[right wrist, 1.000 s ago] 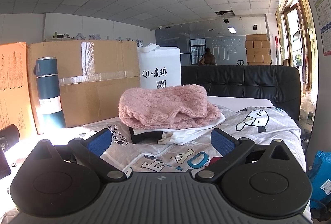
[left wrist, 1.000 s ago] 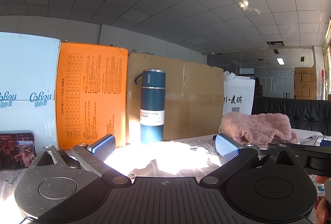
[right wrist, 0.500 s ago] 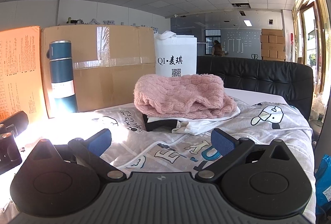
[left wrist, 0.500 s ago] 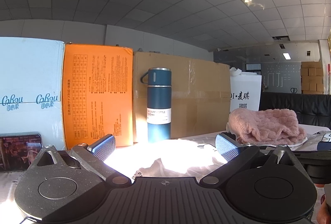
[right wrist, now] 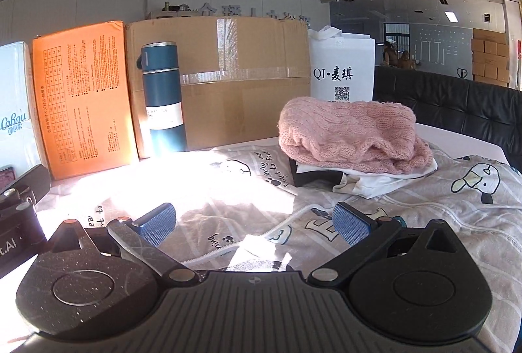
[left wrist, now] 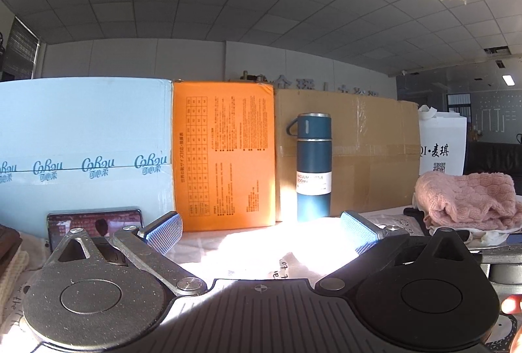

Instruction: Fold clothes

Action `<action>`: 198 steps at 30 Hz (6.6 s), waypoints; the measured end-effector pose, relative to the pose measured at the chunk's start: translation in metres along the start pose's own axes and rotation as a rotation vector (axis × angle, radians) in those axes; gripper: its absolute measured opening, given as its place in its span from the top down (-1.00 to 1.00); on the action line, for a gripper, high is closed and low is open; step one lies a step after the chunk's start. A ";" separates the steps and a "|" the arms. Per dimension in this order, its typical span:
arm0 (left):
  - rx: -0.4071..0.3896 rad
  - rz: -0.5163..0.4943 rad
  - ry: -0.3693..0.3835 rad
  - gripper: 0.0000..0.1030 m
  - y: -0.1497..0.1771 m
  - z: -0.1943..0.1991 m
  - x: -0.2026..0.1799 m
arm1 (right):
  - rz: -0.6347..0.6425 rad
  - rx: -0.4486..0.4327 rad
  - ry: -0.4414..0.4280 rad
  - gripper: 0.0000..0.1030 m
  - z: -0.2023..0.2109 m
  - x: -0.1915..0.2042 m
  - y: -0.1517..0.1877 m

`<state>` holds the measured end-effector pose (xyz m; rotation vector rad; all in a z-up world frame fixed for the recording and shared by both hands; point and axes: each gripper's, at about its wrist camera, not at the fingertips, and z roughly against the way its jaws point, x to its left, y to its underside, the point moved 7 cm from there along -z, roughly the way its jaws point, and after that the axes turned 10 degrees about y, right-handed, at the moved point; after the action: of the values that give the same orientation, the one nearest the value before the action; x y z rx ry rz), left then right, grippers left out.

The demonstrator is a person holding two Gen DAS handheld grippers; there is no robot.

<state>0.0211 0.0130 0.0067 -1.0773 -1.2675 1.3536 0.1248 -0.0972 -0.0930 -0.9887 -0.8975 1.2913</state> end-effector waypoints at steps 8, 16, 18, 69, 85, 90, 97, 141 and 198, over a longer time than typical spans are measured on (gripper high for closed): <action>-0.046 0.018 -0.084 -1.00 -0.004 0.019 0.017 | 0.035 -0.007 -0.079 -1.00 0.012 0.020 -0.013; -0.074 0.024 -0.145 -1.00 -0.003 0.029 0.028 | 0.018 -0.014 -0.166 -1.00 0.009 0.036 -0.003; -0.077 0.022 -0.153 -1.00 -0.001 0.030 0.029 | 0.022 -0.009 -0.186 -1.00 0.005 0.038 0.002; -0.063 0.006 -0.130 -1.00 0.006 0.027 0.024 | 0.049 -0.082 -0.168 -1.00 0.010 0.035 0.013; -0.130 -0.006 -0.088 -1.00 -0.001 0.034 0.018 | 0.021 -0.079 -0.241 -1.00 0.012 0.036 0.012; -0.174 -0.008 -0.082 -1.00 -0.005 0.040 0.017 | -0.007 -0.063 -0.277 -1.00 0.010 0.035 0.012; -0.279 -0.019 0.002 -1.00 -0.019 0.065 0.007 | -0.049 -0.067 -0.486 -1.00 0.025 0.040 0.011; 0.344 0.194 -0.299 0.77 0.040 0.127 0.359 | 0.097 0.436 -1.158 -0.97 0.151 0.292 0.050; -0.084 0.171 0.101 0.77 -0.034 0.215 0.118 | -0.260 0.043 -1.138 0.86 0.136 0.031 -0.064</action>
<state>-0.2062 0.0968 0.0571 -1.3208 -1.1889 1.3636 0.0211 -0.0565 0.0128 0.0081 -1.7600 1.6114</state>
